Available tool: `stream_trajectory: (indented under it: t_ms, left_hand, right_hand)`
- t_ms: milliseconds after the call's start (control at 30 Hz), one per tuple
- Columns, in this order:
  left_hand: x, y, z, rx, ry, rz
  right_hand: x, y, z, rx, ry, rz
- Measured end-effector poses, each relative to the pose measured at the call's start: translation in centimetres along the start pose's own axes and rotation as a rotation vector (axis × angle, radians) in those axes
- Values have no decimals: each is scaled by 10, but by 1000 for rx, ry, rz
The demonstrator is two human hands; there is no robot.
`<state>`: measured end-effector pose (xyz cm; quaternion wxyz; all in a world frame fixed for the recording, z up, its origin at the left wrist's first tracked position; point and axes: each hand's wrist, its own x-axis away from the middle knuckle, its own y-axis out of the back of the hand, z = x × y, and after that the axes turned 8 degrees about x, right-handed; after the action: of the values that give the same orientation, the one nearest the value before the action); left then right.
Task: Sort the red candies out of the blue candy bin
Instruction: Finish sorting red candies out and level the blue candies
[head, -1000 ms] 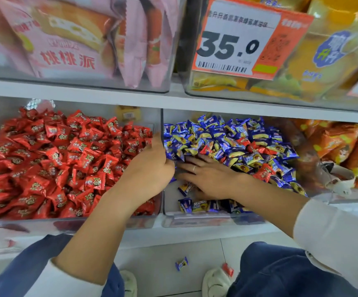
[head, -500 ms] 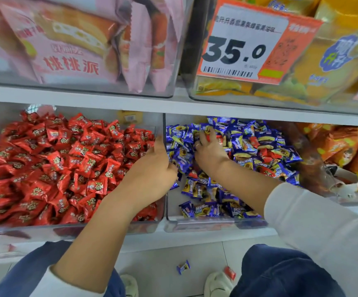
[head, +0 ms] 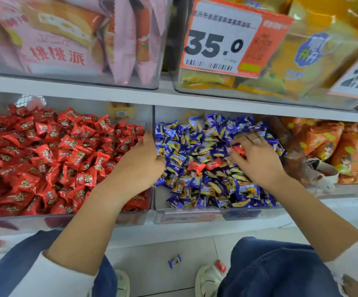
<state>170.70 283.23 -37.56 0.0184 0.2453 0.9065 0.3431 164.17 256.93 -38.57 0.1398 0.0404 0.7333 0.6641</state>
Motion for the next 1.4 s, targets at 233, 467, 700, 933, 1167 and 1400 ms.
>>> stream_trajectory:
  t_ms: [233, 467, 700, 933, 1167, 1400]
  left_hand:
    - [3, -1, -6, -19, 3, -16]
    - [3, -2, -3, -31, -5, -17]
    - [6, -2, -15, -367, 29, -140]
    - [-3, -28, -37, -362, -406, -378]
    - [-28, -84, -64, -313, -258, 51]
    - [-62, -103, -63, -277, -202, 280]
  right_hand:
    - [13, 15, 16, -48, 108, 1]
    - [15, -3, 83, -6, 393, 146]
    - [7, -23, 72, 252, 474, 125]
    - [19, 15, 11, -344, 96, -53]
    - [20, 15, -41, -558, -180, -72]
    - [16, 8, -34, -479, -53, -16]
